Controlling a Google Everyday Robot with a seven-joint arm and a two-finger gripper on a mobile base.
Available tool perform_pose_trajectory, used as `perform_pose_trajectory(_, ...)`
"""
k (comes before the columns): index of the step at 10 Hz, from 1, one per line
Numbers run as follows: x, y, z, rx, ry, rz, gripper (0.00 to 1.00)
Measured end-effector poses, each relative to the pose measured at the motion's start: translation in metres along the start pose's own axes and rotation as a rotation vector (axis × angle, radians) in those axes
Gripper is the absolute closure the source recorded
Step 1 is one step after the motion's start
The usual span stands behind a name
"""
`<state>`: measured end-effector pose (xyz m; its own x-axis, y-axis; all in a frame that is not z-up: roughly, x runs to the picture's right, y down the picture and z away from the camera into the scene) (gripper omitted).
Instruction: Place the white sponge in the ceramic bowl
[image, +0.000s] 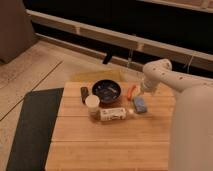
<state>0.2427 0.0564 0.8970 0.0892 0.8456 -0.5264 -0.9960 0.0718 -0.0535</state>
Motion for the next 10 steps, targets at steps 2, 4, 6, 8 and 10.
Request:
perform_pose_trajectory(2,0.006,0.004,0.016,-0.006,0.041,-0.009,0.35)
perform_pose_trajectory(4,0.012,0.008,0.032,-0.016,0.088,-0.013,0.35)
perform_pose_trajectory(6,0.011,0.013,0.041,-0.035,0.110,-0.013,0.35)
perform_pose_trajectory(8,0.010,0.015,0.045,-0.046,0.128,-0.012,0.37)
perform_pose_trajectory(10,0.012,0.015,0.049,-0.063,0.141,-0.012,0.56)
